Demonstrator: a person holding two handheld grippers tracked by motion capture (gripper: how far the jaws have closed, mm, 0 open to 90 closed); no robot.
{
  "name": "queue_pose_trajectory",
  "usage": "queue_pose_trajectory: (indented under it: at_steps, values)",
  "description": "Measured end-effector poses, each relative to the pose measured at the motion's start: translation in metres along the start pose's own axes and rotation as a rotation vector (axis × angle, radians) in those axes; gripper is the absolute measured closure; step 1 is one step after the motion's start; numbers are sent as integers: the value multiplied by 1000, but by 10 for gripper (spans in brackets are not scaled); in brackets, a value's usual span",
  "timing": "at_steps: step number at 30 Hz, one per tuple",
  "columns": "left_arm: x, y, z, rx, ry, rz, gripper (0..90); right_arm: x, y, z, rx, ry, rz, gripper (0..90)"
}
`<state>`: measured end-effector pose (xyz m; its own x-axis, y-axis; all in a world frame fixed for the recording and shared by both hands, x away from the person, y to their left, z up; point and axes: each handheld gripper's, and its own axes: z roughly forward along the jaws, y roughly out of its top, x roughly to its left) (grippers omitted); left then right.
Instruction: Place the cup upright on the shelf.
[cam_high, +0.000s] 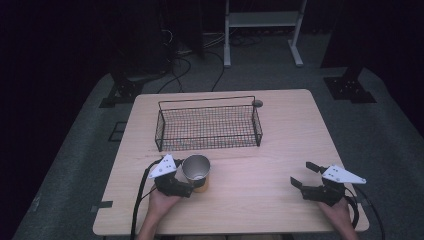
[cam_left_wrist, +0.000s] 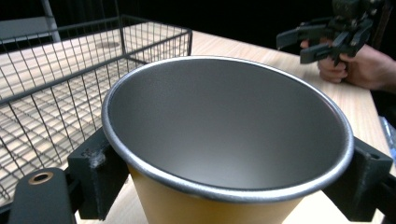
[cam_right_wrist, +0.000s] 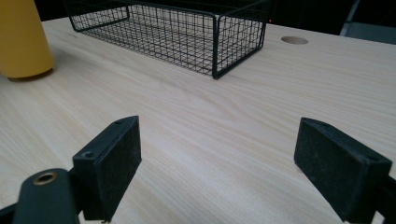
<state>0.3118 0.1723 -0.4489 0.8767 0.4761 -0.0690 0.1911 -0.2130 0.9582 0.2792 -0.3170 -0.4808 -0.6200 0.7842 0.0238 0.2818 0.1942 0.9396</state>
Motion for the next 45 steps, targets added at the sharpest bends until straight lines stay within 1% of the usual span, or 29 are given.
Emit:
queue_pose_trajectory:
  at_steps: [2,3,4,5,8,9,10,16,18,19,20,22,25,26,28,30,32,34,35,37,38,39,41,42,43,44,45]
  values:
    - [0,2,0,-9,-3,-1,126,0,0,0,0,0,0,139]
    - [2,7,0,-31,-5,0,126,0,0,0,0,0,0,139]
    - [2,7,0,-31,-5,0,126,0,0,0,0,0,0,139]
    - [4,14,1,-42,-8,2,126,0,0,0,0,1,0,139]
    - [6,19,2,-50,-5,4,126,0,0,0,0,2,-1,139]
    - [10,24,5,-53,-14,0,126,0,0,0,0,2,-1,139]
    - [10,24,5,-53,-14,0,127,0,0,0,0,2,-1,139]
    - [21,39,16,-52,-25,8,127,0,0,0,-1,4,-3,139]
    - [23,41,18,-56,-25,6,127,0,0,0,-1,4,-4,138]
    - [27,44,21,-58,-32,-4,127,0,0,0,-2,5,-4,139]
    - [27,44,21,-58,-32,-4,127,0,0,0,-2,5,-4,139]
    - [34,50,27,-60,-34,-7,127,0,0,0,-2,6,-4,139]
    - [38,53,30,-54,-35,-6,127,0,0,0,-2,7,-4,139]
    - [42,56,33,-58,-36,-11,127,0,0,0,-2,7,-4,139]
    - [47,61,35,-49,-42,-12,127,0,0,0,-3,8,-3,139]
    - [49,62,36,-52,-39,-11,127,0,0,0,-3,7,-3,139]
    - [55,69,40,-52,-45,-13,127,0,0,0,-4,8,-3,139]
    - [57,72,41,-55,-44,-13,127,0,0,0,-4,9,-4,139]
    - [62,77,44,-53,-47,-15,127,0,0,0,-5,9,-4,139]
    - [64,78,45,-53,-45,-15,127,0,0,0,-5,9,-4,138]
    - [68,82,49,-46,-43,-16,127,0,0,-1,-5,10,-4,139]
    - [68,82,49,-46,-43,-16,127,0,0,-1,-5,10,-4,139]
    - [75,89,53,-38,-42,-15,127,0,0,-1,-6,12,-4,139]
    - [75,89,53,-38,-42,-15,127,0,0,-1,-6,12,-4,139]
    - [79,93,56,-42,-41,-16,127,0,0,-1,-6,12,-4,138]
    - [79,93,56,-42,-41,-16,127,0,0,-1,-6,12,-4,138]
    - [84,97,58,-43,-45,-25,127,0,0,-1,-6,13,-4,139]
